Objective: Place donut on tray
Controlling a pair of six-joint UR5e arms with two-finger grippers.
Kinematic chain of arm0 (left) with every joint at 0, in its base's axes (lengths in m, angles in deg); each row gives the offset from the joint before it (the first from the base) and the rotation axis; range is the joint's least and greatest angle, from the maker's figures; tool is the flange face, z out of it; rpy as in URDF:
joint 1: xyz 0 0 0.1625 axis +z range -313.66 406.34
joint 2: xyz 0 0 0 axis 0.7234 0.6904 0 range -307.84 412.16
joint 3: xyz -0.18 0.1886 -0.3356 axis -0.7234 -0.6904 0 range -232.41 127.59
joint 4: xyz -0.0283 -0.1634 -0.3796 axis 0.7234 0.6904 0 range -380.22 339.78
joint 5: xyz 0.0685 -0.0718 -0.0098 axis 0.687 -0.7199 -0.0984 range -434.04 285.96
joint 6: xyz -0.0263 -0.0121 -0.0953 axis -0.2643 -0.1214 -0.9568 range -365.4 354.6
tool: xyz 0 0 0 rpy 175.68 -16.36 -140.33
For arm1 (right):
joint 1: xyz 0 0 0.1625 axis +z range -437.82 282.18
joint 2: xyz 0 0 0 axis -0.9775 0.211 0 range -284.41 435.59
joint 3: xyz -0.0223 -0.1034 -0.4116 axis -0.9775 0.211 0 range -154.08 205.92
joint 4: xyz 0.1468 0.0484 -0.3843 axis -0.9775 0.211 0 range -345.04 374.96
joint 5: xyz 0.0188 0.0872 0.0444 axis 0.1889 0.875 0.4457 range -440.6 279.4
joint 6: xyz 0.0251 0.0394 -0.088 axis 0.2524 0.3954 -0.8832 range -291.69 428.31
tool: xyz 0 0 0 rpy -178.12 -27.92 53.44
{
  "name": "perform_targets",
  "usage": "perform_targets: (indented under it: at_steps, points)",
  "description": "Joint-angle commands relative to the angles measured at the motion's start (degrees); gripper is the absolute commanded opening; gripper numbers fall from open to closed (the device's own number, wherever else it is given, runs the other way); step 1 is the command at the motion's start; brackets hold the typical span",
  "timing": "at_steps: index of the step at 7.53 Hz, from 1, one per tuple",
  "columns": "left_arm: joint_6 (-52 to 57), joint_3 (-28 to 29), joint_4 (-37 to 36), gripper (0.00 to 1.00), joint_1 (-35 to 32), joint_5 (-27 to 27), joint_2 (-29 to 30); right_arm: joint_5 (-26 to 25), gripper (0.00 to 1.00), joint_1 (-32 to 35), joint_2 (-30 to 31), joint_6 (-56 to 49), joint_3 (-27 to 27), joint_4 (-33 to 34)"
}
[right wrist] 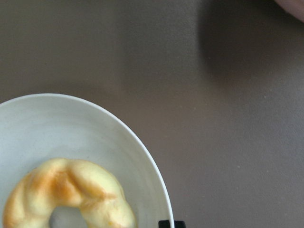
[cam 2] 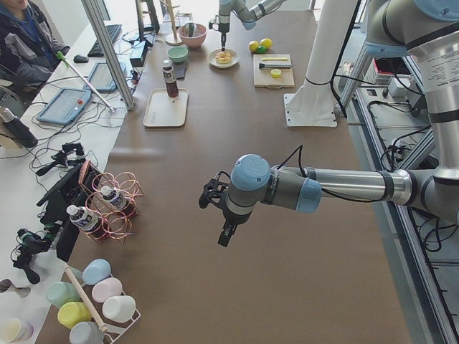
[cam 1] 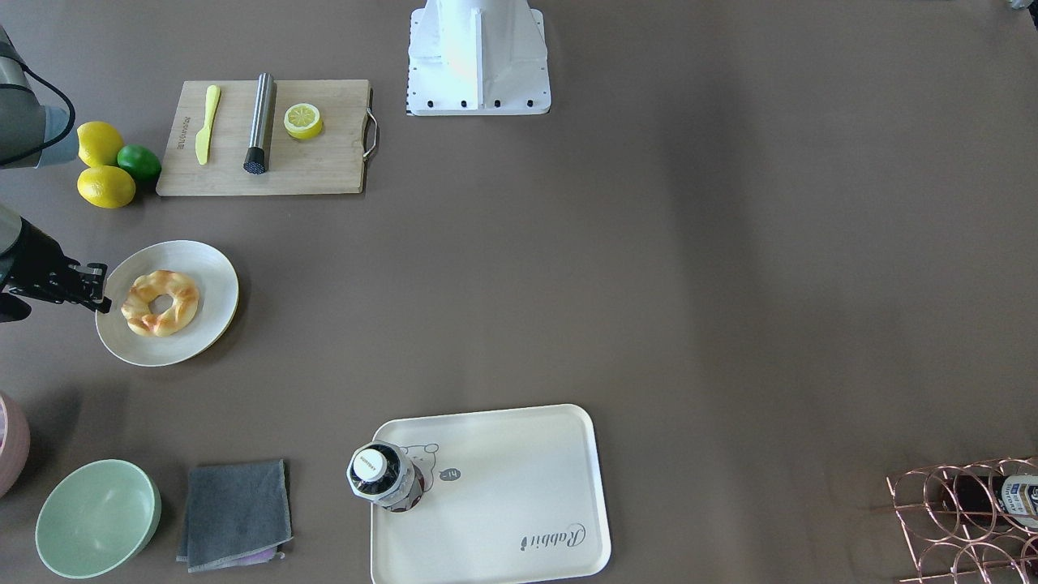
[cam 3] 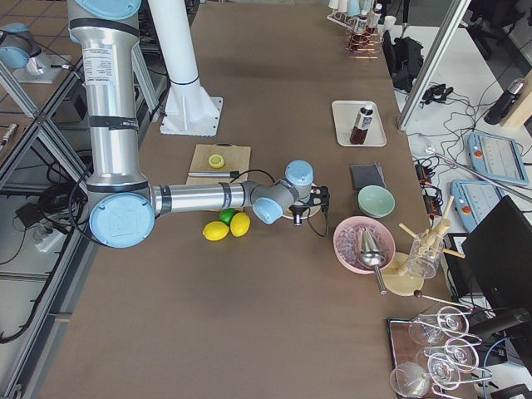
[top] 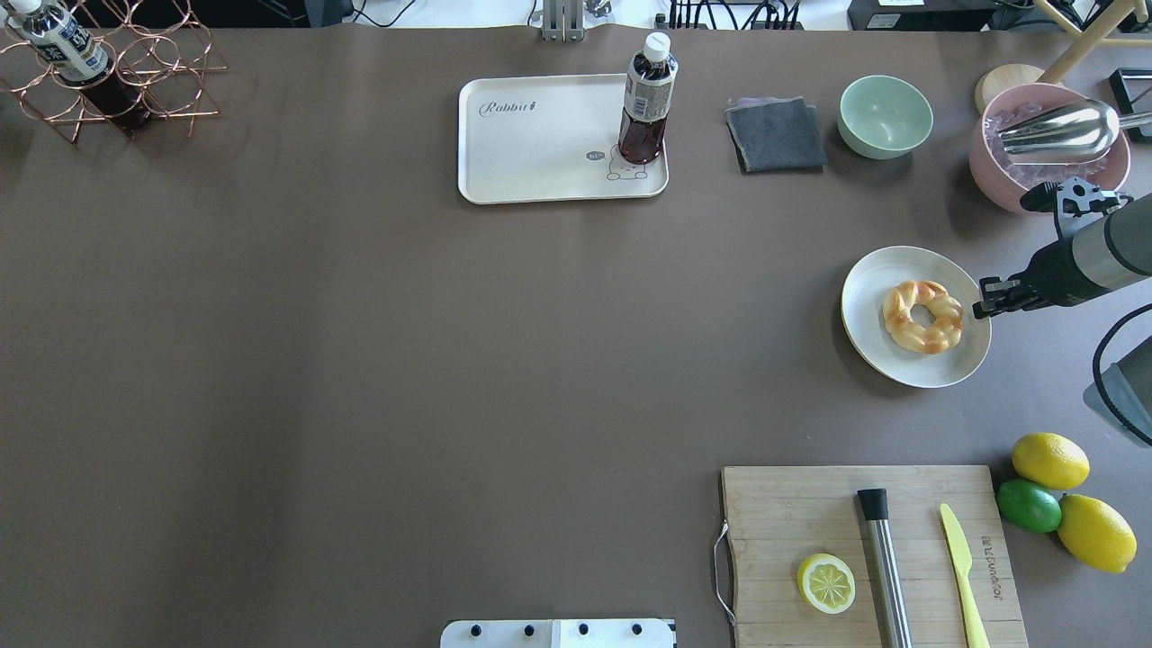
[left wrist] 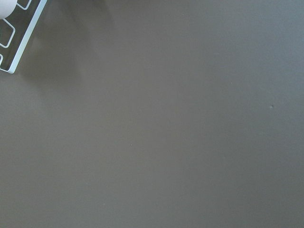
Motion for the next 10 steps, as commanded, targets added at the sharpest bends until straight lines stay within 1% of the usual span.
perform_targets:
  at_steps: [1,2,3,4,5,6,7,8,9,10]
  points:
    - [-19.47,-0.57,1.49,0.97,3.24,-9.92,3.38,0.48,0.00,0.00,-3.76,5.21,-0.60,0.11]
    - [-22.58,-0.57,1.59,0.97,8.49,-10.05,5.32,0.74,0.00,0.00,-3.94,8.72,-3.22,0.29]
    - [-30.27,-0.57,2.11,0.97,10.63,-9.79,9.43,1.35,0.00,-0.26,-3.86,12.76,-6.20,0.38]
    - [-35.83,-0.40,5.34,0.97,15.79,-9.52,10.77,1.27,0.00,-2.00,-3.95,16.28,-8.76,0.38]
    - [-47.98,-0.22,8.15,0.97,20.45,-9.43,15.05,0.75,0.00,-3.85,-4.47,19.36,-10.61,0.46]
    - [-59.93,-0.66,8.62,0.98,24.85,-8.39,20.23,0.65,0.00,-4.74,-5.60,22.35,-11.58,0.46]
    - [-68.49,-1.71,8.62,0.98,30.72,-3.77,24.37,0.31,0.00,-6.57,-7.09,25.17,-12.12,0.55]
    - [-74.93,-1.63,8.36,0.98,36.78,0.11,28.24,-1.26,0.00,-8.85,-9.89,29.11,-12.21,1.42]
    - [-82.82,-0.50,7.23,0.98,41.89,2.93,33.93,-3.02,0.00,-10.88,-13.49,32.72,-12.47,3.69]
    - [-91.26,0.21,7.13,0.97,46.73,7.40,38.60,-4.60,0.00,-13.07,-15.87,34.41,-13.78,6.94]
